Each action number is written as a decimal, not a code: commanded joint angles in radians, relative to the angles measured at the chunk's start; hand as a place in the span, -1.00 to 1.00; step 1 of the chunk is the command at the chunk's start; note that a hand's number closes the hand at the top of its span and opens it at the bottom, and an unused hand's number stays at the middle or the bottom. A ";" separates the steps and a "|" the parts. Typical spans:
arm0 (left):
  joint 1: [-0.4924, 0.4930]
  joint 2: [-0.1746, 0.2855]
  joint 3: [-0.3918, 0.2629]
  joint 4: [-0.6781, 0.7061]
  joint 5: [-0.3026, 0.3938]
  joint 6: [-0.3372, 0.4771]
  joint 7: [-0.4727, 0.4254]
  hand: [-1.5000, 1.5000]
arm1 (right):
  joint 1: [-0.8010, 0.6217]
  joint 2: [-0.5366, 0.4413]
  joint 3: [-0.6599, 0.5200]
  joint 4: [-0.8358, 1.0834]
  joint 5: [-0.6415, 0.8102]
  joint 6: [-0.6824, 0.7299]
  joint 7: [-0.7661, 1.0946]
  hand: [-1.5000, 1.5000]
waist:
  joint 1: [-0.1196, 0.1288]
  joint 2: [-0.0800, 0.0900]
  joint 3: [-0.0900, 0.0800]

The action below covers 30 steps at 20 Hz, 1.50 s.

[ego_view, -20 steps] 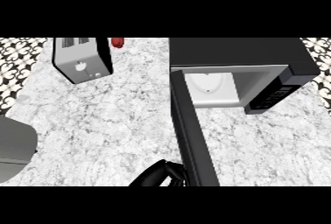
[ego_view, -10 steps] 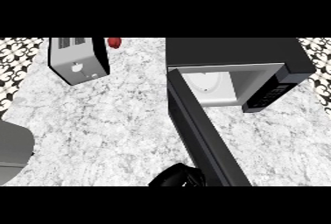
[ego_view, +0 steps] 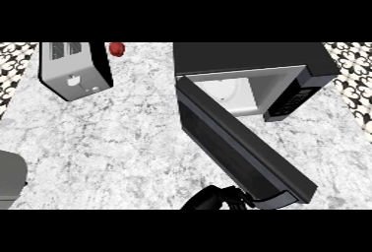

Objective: Pick up the milk, place it into the microwave and close the microwave

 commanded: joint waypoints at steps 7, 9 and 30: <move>-0.201 -0.019 -0.028 -0.008 0.163 0.137 0.015 1.00 | -0.020 -0.021 0.049 -0.118 -0.051 0.095 0.022 -1.00 | -0.074 0.010 -0.001; -0.239 -0.019 -0.010 0.010 0.186 0.156 0.003 1.00 | -0.029 -0.024 0.057 -0.129 -0.051 0.086 0.030 -1.00 | -0.088 0.016 0.000; -0.612 -0.019 0.105 0.161 0.363 0.286 0.004 1.00 | -0.160 -0.116 0.102 -0.270 -0.161 0.155 0.161 -1.00 | -0.245 0.060 0.007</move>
